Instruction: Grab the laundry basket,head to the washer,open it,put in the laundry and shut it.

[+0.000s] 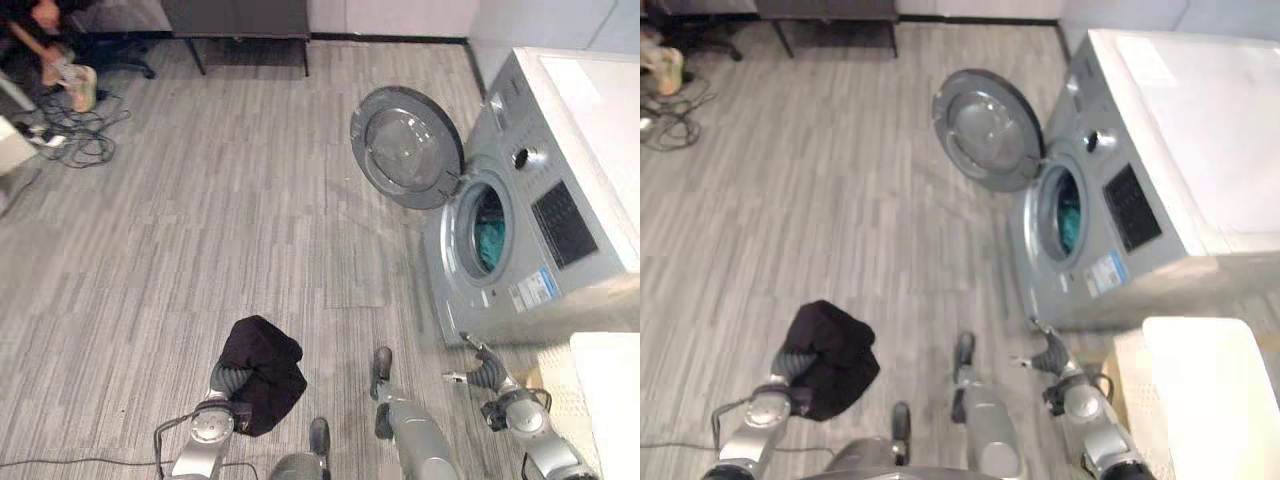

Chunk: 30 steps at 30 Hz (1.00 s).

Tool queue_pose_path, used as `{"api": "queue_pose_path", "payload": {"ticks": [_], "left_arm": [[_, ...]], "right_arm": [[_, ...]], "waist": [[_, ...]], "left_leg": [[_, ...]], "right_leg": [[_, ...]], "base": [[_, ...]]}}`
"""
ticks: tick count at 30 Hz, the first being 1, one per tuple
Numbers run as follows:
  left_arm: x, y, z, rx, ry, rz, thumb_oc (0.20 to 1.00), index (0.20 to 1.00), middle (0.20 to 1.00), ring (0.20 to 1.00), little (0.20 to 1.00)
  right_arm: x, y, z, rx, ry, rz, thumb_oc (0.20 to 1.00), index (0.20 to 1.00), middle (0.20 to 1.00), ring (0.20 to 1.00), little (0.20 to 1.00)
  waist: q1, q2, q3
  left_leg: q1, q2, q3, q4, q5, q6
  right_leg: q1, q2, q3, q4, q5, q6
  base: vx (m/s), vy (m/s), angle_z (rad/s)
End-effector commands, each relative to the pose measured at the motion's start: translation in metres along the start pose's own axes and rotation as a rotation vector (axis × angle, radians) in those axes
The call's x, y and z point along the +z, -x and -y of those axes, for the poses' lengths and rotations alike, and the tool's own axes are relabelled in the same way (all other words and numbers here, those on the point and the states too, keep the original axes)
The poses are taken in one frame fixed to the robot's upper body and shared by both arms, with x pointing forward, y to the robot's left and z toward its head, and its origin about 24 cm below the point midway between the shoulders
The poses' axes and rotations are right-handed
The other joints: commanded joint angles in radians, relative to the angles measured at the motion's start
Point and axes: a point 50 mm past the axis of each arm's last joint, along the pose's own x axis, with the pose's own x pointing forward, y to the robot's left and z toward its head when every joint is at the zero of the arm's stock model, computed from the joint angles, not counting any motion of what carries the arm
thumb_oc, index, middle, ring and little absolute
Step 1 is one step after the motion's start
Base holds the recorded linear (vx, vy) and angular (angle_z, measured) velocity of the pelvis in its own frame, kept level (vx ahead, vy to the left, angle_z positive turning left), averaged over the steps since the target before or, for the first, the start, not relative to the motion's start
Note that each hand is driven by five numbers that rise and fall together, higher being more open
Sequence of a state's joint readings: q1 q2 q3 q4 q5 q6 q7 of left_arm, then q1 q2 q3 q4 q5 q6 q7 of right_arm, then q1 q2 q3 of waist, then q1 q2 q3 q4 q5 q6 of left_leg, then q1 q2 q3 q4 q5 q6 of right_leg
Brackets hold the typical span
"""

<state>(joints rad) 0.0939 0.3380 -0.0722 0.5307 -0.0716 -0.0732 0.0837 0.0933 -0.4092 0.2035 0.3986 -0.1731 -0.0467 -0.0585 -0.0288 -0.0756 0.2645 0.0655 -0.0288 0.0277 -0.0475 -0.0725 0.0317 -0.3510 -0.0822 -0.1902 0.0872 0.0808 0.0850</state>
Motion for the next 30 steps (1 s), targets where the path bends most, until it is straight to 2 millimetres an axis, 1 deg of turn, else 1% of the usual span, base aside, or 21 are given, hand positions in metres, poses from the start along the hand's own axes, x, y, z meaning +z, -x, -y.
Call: {"api": "queue_pose_path", "payload": {"ticks": [1,2,3,5,6,9,10,11,12,13,15,16,17,18,20,24,25,26,27,29,30], "left_arm": [[0.026,-0.003,-0.008,0.006,-0.013,0.131,0.2,0.2,0.2,0.2,0.2],[0.027,-0.003,-0.008,0.007,-0.014,0.132,0.2,0.2,0.2,0.2,0.2],[0.026,-0.003,-0.005,-0.008,-0.016,0.127,0.2,0.2,0.2,0.2,0.2],[0.026,-0.003,-0.004,-0.009,-0.015,0.128,0.2,0.2,0.2,0.2,0.2],[0.026,-0.003,-0.001,-0.021,-0.01,0.13,0.2,0.2,0.2,0.2,0.2],[0.025,-0.003,0.0,-0.029,-0.022,0.121,0.2,0.2,0.2,0.2,0.2],[0.024,-0.003,-0.001,-0.029,-0.039,0.12,0.2,0.2,0.2,0.2,0.2],[0.024,-0.003,-0.001,-0.029,-0.04,0.12,0.2,0.2,0.2,0.2,0.2],[0.024,-0.002,-0.001,-0.031,-0.046,0.118,0.2,0.2,0.2,0.2,0.2],[0.024,-0.002,-0.002,-0.03,-0.049,0.118,0.2,0.2,0.2,0.2,0.2],[0.024,-0.002,-0.003,-0.026,-0.049,0.117,0.2,0.2,0.2,0.2,0.2],[0.023,-0.001,-0.003,-0.019,-0.039,0.117,0.2,0.2,0.2,0.2,0.2],[0.023,-0.001,-0.003,-0.019,-0.039,0.117,0.2,0.2,0.2,0.2,0.2],[0.023,-0.001,-0.002,-0.016,-0.022,0.115,0.2,0.2,0.2,0.2,0.2],[0.021,0.001,-0.002,-0.026,-0.018,0.109,0.2,0.2,0.2,0.2,0.2],[0.019,0.001,-0.002,-0.05,-0.045,0.099,0.2,0.2,0.2,0.2,0.2],[0.02,0.002,-0.003,-0.05,-0.051,0.101,0.2,0.2,0.2,0.2,0.2],[0.022,0.0,-0.008,-0.048,-0.089,0.106,0.2,0.2,0.2,0.2,0.2],[0.022,0.0,-0.008,-0.047,-0.089,0.106,0.2,0.2,0.2,0.2,0.2],[0.029,-0.001,-0.016,-0.025,-0.119,0.129,0.2,0.2,0.2,0.2,0.2],[0.029,-0.001,-0.016,-0.024,-0.119,0.129,0.2,0.2,0.2,0.2,0.2]], "right_arm": [[0.005,0.0,0.014,-0.034,-0.015,0.044,1.0,1.0,1.0,1.0,1.0],[0.005,0.0,0.014,-0.034,-0.016,0.045,1.0,1.0,1.0,1.0,1.0],[0.005,0.0,0.016,-0.037,-0.018,0.043,1.0,1.0,1.0,1.0,1.0],[0.004,0.0,0.017,-0.037,-0.02,0.043,1.0,1.0,1.0,1.0,1.0],[0.001,0.0,0.019,-0.04,-0.015,0.028,1.0,1.0,1.0,1.0,1.0],[-0.001,0.0,0.021,-0.049,-0.007,0.017,1.0,1.0,1.0,1.0,1.0],[-0.002,0.0,0.023,-0.054,-0.001,0.013,1.0,1.0,1.0,1.0,1.0],[-0.002,0.0,0.023,-0.054,-0.001,0.013,1.0,1.0,1.0,1.0,1.0],[-0.003,0.0,0.023,-0.056,0.003,0.009,1.0,1.0,1.0,1.0,1.0],[-0.005,0.0,0.022,-0.059,0.004,-0.005,1.0,1.0,1.0,1.0,1.0],[-0.006,-0.001,0.021,-0.062,0.005,-0.01,1.0,1.0,1.0,1.0,1.0],[-0.007,-0.002,0.021,-0.068,0.011,-0.017,1.0,1.0,1.0,1.0,1.0],[-0.007,-0.002,0.021,-0.068,0.011,-0.017,1.0,1.0,1.0,1.0,1.0],[-0.008,-0.002,0.022,-0.081,0.006,-0.025,1.0,1.0,1.0,1.0,1.0],[-0.009,-0.001,0.023,-0.08,0.008,-0.027,1.0,1.0,1.0,1.0,1.0],[-0.01,0.0,0.02,-0.081,-0.021,-0.034,1.0,1.0,1.0,1.0,1.0],[-0.009,-0.001,0.019,-0.083,-0.03,-0.032,1.0,1.0,1.0,1.0,1.0],[-0.007,-0.004,0.015,-0.074,-0.042,-0.029,1.0,1.0,1.0,1.0,1.0],[-0.007,-0.004,0.015,-0.074,-0.042,-0.028,1.0,1.0,1.0,1.0,1.0],[0.006,-0.01,0.011,-0.063,-0.051,0.014,1.0,1.0,1.0,1.0,1.0],[0.007,-0.01,0.011,-0.063,-0.051,0.015,1.0,1.0,1.0,1.0,1.0]], "waist": [[-0.035,0.011,-0.037],[-0.037,0.009,-0.038],[-0.044,0.004,-0.035],[-0.045,0.001,-0.036],[-0.044,-0.005,-0.034],[-0.028,-0.015,-0.034],[-0.025,-0.017,-0.034],[-0.025,-0.018,-0.035],[-0.019,-0.019,-0.035],[-0.005,-0.017,-0.031],[0.002,-0.017,-0.031],[0.017,-0.018,-0.03],[0.017,-0.018,-0.031],[0.023,-0.016,-0.034],[0.026,-0.008,-0.048],[0.024,-0.015,-0.058],[0.021,-0.018,-0.06],[0.022,-0.027,-0.056],[0.023,-0.026,-0.058],[0.019,-0.027,-0.041],[0.022,-0.026,-0.044]], "left_leg": [[-0.002,-0.028,0.044,0.174,-0.13,-0.03],[-0.005,-0.03,0.042,0.174,-0.127,-0.03],[-0.048,-0.003,0.075,0.32,-0.108,-0.053],[-0.065,0.015,0.096,0.366,-0.09,-0.062],[-0.11,0.056,0.148,0.397,-0.06,-0.065],[-0.171,0.077,0.172,0.33,-0.074,-0.051],[-0.199,0.084,0.165,0.295,-0.037,-0.057],[-0.198,0.083,0.164,0.293,-0.036,-0.057],[-0.221,0.09,0.158,0.264,0.0,-0.065],[-0.257,0.102,0.124,0.191,0.076,-0.087],[-0.279,0.109,0.097,0.161,0.115,-0.097],[-0.309,0.12,0.035,0.11,0.152,-0.109],[-0.31,0.12,0.035,0.11,0.153,-0.109],[-0.33,0.128,-0.018,0.085,0.172,-0.118],[-0.306,0.131,-0.039,0.08,0.167,-0.117],[-0.313,0.121,-0.023,0.152,0.136,-0.104],[-0.312,0.116,-0.014,0.169,0.123,-0.096],[-0.303,0.109,0.025,0.205,0.078,-0.072],[-0.306,0.111,0.026,0.203,0.081,-0.072],[-0.273,0.113,0.09,0.211,0.036,-0.04],[-0.277,0.115,0.092,0.208,0.039,-0.04]], "right_leg": [[0.126,0.042,0.012,0.022,-0.063,0.007],[0.124,0.039,0.011,0.019,-0.06,0.007],[0.17,0.038,0.006,0.009,-0.069,-0.009],[0.191,0.041,0.002,-0.001,-0.076,-0.016],[0.232,0.034,-0.009,-0.015,-0.102,-0.028],[0.271,0.029,0.001,-0.031,-0.121,-0.023],[0.285,0.032,0.005,-0.04,-0.126,-0.02],[0.285,0.031,0.005,-0.04,-0.126,-0.02],[0.298,0.034,0.013,-0.047,-0.131,-0.022],[0.324,0.044,0.033,-0.056,-0.144,-0.024],[0.332,0.048,0.044,-0.059,-0.148,-0.023],[0.356,0.049,0.079,-0.064,-0.162,-0.018],[0.355,0.05,0.079,-0.064,-0.162,-0.018],[0.375,0.05,0.119,-0.057,-0.181,-0.015],[0.39,0.047,0.154,-0.051,-0.194,-0.009],[0.405,0.01,0.187,-0.034,-0.211,0.008],[0.401,0.0,0.2,-0.021,-0.212,0.013],[0.374,-0.023,0.232,0.039,-0.207,0.03],[0.37,-0.021,0.234,0.038,-0.204,0.03],[0.287,-0.034,0.245,0.183,-0.164,0.049],[0.281,-0.032,0.248,0.182,-0.16,0.048]], "base": [[0.22,-0.136,1.06],[0.24,-0.159,0.95],[0.17,-0.125,0.75],[0.16,-0.098,0.35],[0.09,-0.038,0.07],[0.2,-0.013,0.04],[0.2,0.002,-0.03],[0.15,0.015,-0.04],[0.22,0.058,-0.14],[0.22,0.057,-0.24],[0.25,0.113,-0.59],[0.27,0.144,-0.78],[0.39,0.269,-0.72],[0.31,0.239,-0.42],[0.37,0.296,-0.69],[0.26,0.241,-0.94],[0.19,0.274,-0.34],[0.18,0.272,-0.46],[0.18,0.34,-1.03],[0.11,0.238,-1.21],[0.1,0.222,-0.9]]}}
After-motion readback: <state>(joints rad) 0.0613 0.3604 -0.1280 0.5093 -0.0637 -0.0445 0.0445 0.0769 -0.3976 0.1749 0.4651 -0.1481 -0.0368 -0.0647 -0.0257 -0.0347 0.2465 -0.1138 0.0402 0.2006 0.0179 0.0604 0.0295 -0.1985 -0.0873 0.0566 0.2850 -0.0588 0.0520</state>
